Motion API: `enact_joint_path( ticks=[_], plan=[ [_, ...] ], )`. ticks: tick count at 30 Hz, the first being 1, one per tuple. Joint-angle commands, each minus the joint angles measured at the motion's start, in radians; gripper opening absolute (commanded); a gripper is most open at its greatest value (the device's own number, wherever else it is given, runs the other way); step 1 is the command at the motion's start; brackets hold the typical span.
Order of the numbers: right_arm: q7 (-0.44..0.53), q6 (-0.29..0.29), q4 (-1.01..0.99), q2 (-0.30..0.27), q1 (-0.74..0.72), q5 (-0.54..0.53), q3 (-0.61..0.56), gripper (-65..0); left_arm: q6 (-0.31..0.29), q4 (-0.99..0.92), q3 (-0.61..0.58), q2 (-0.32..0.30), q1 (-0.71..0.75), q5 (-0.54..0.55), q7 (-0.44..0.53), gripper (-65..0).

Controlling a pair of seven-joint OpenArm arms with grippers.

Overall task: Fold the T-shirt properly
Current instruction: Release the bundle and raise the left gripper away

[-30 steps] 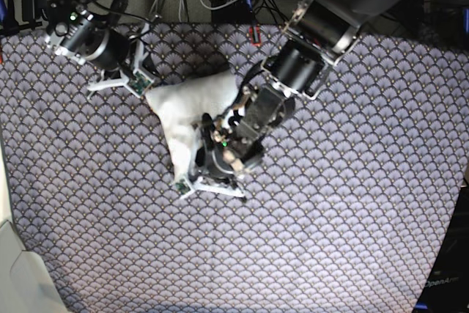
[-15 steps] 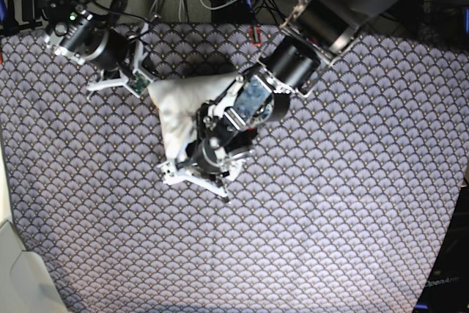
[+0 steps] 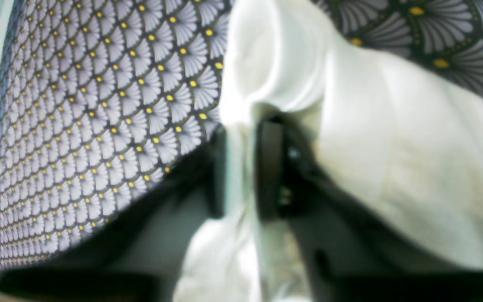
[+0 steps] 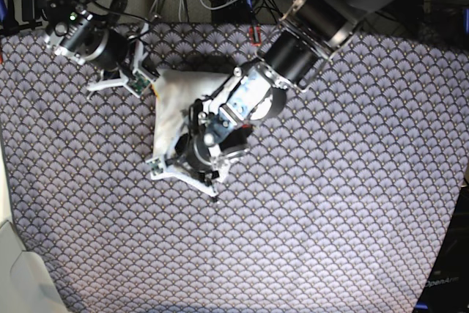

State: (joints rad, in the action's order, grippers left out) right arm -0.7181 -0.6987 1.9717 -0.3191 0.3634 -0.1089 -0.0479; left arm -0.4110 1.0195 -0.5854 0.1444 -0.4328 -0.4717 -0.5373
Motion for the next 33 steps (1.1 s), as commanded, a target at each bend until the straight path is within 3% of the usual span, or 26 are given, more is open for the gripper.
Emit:
enact_joint_path(
  ticks=[1,5,10,12,23,33],
  plan=[
    [0.019,0.001,0.015,-0.01,-0.004,-0.01,0.004,-65.0,0.01,0.022,-0.002,0.013,-0.028,-0.009,0.016,-40.0],
    [0.019,0.001,0.015,-0.01,-0.004,-0.01,0.004,-65.0,0.01,0.023,0.0,0.013,-0.014,-0.089,0.016,-18.1],
    [0.019,0.001,0.015,-0.012,-0.008,-0.01,0.004,-65.0,0.01,0.115,0.008,0.013,0.018,-0.138,0.016,-7.0],
    [0.019,0.001,0.015,-0.01,-0.011,-0.01,0.004,-65.0,0.01,0.189,0.018,0.013,0.028,-0.135,0.016,-5.6],
    [0.03,0.001,0.025,-0.01,-0.016,-0.012,0.006,-65.0,0.01,0.612,0.315,-0.001,0.197,-0.137,0.016,-5.2],
    [0.032,0.001,0.039,0.013,-0.131,-0.016,0.007,-65.0,0.01,0.787,0.648,-0.11,0.423,-0.131,0.016,-5.3]
  ],
)
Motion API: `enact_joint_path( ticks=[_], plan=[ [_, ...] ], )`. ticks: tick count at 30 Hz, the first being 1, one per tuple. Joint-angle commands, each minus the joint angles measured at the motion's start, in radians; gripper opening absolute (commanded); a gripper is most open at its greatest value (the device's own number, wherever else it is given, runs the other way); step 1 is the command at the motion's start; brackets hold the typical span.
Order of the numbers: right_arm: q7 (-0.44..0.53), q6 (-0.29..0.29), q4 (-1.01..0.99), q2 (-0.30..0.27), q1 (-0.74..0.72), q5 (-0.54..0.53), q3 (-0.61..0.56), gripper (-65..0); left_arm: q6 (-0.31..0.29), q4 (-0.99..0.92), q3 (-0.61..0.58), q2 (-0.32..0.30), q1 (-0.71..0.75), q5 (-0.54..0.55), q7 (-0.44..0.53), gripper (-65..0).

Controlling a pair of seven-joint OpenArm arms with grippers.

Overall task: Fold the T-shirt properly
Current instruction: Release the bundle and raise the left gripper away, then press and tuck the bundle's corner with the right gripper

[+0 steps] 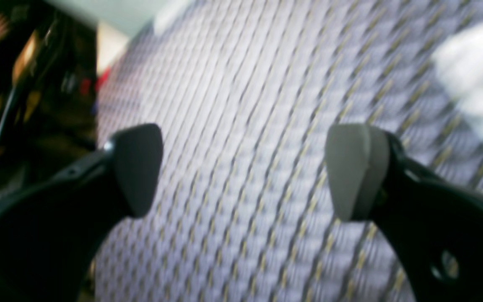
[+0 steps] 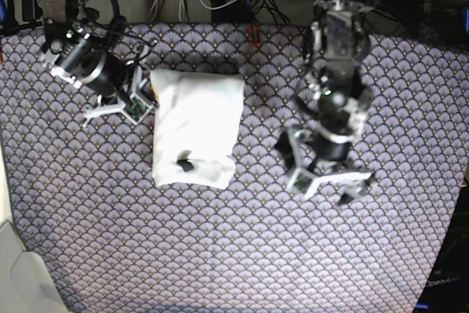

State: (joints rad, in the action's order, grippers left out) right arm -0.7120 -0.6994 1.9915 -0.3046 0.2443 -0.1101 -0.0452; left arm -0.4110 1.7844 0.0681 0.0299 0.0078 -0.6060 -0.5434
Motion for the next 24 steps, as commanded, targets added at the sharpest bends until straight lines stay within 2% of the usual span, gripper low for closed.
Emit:
enact_joint_path(
  ticks=[1,6,12,18,20,24],
  plan=[
    [0.025,0.001,0.019,0.02,-0.027,-0.015,0.005,-65.0,0.01,0.039,0.023,-0.005,0.013,0.004,0.022,-5.2],
    [0.027,0.001,0.019,0.115,-0.078,-0.015,-0.002,-65.0,0.008,0.116,0.101,-0.025,0.151,0.004,0.015,-5.2],
    [0.027,0.001,-0.018,0.213,-0.069,-0.012,-0.003,-65.0,0.008,0.2,0.123,-0.025,0.248,0.004,-0.099,-5.3],
    [0.027,0.001,-0.18,0.21,-0.073,-0.015,-0.003,-65.0,0.008,0.22,0.123,-0.023,0.307,-0.002,-0.116,-5.3],
    [0.032,0.001,-0.238,0.186,-0.075,-0.015,-0.003,-65.0,0.008,0.22,0.123,-0.023,0.312,-0.002,-0.117,-5.3],
    [0.151,0.001,-0.311,0.166,-0.036,-0.015,0.0,-65.0,0.008,0.22,0.123,-0.022,0.312,0.002,-0.117,-5.3]
  ],
)
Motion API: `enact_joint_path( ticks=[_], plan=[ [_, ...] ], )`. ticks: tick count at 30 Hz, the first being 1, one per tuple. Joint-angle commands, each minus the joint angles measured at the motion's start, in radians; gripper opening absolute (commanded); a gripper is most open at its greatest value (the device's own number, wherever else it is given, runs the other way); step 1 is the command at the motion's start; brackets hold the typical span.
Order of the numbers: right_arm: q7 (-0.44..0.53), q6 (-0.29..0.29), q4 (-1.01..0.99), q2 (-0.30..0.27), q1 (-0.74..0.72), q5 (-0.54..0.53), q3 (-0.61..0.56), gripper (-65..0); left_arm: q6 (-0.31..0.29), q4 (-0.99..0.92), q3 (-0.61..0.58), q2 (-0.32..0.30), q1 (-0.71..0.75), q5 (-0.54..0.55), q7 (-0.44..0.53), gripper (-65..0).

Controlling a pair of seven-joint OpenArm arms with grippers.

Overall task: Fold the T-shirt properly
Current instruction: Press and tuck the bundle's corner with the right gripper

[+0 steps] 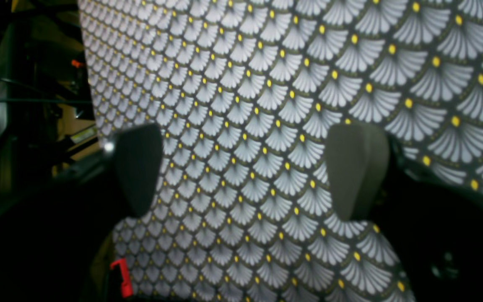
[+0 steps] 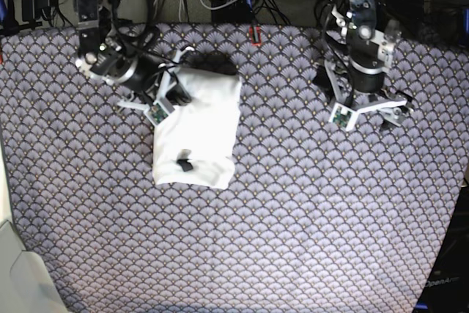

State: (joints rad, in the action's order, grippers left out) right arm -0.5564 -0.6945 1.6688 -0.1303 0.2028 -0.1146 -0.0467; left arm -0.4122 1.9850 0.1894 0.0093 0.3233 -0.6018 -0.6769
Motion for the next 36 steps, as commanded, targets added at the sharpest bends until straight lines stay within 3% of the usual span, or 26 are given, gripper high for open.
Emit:
enact_joint_path(
  ticks=[1,4,10,16,26,36],
  plan=[
    [0.026,-0.004,0.011,-0.018,0.02,-0.01,0.001,-65.0,0.009,0.02,0.002,-0.001,-0.003,-0.002,0.016,-5.3],
    [0.094,-0.004,0.057,-0.032,0.048,-0.01,0.001,-65.0,0.009,0.02,0.002,0.002,-0.005,-0.002,0.016,-5.3],
    [0.092,-0.004,0.198,-0.035,0.027,-0.006,0.003,-65.0,0.009,0.02,0.002,0.005,-0.002,-0.002,0.015,-5.3],
    [0.062,-0.004,0.184,-0.009,-0.084,-0.006,-0.022,-65.0,0.009,0.02,0.002,-0.001,0.056,0.0,0.016,-5.3],
    [0.035,-0.004,-0.144,-0.002,-0.363,-0.009,-0.134,-65.0,0.009,0.02,0.002,0.008,0.173,0.0,0.015,-5.3],
    [0.192,-0.004,-0.48,0.024,-0.53,-0.007,-0.158,-65.0,0.009,0.021,0.031,0.01,0.254,0.001,0.019,-5.3]
  ],
)
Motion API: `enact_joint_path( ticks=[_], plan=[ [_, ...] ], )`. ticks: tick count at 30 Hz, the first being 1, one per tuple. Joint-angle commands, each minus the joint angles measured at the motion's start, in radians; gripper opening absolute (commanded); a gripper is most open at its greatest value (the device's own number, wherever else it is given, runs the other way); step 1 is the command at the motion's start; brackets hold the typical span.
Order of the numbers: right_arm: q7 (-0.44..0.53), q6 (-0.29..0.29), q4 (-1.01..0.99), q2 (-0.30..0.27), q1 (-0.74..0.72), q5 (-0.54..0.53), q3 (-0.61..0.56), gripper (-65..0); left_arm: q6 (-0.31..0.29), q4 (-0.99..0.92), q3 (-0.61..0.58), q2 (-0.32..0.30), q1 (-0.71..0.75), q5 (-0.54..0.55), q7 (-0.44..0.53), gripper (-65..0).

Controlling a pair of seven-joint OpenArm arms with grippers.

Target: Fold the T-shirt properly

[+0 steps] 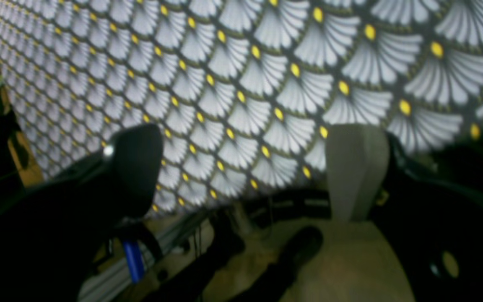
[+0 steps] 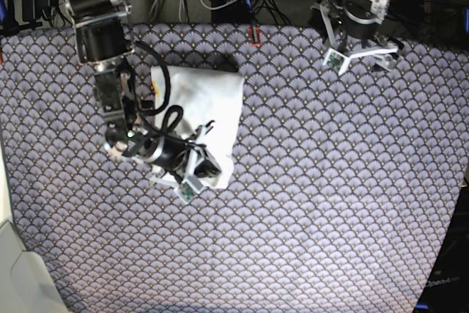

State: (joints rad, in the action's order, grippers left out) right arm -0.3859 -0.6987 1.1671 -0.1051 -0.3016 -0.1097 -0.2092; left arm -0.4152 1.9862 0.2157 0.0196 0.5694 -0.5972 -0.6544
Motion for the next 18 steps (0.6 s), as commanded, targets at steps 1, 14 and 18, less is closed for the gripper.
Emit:
enact_joint_path(
  ticks=[1,14,18],
  plan=[
    [0.041,0.001,-0.016,-0.002,-0.037,-0.012,0.004,-65.0,0.012,0.02,0.018,0.012,0.011,-0.004,0.002,-5.3],
    [0.127,0.001,0.058,-0.008,-0.012,-0.009,0.007,-65.0,0.008,0.02,0.075,0.024,0.056,0.159,0.003,-5.2],
    [0.126,0.001,0.265,-0.008,0.135,-0.009,0.009,-65.0,0.005,0.025,0.097,0.024,0.07,0.262,0.005,-5.2]
  ],
)
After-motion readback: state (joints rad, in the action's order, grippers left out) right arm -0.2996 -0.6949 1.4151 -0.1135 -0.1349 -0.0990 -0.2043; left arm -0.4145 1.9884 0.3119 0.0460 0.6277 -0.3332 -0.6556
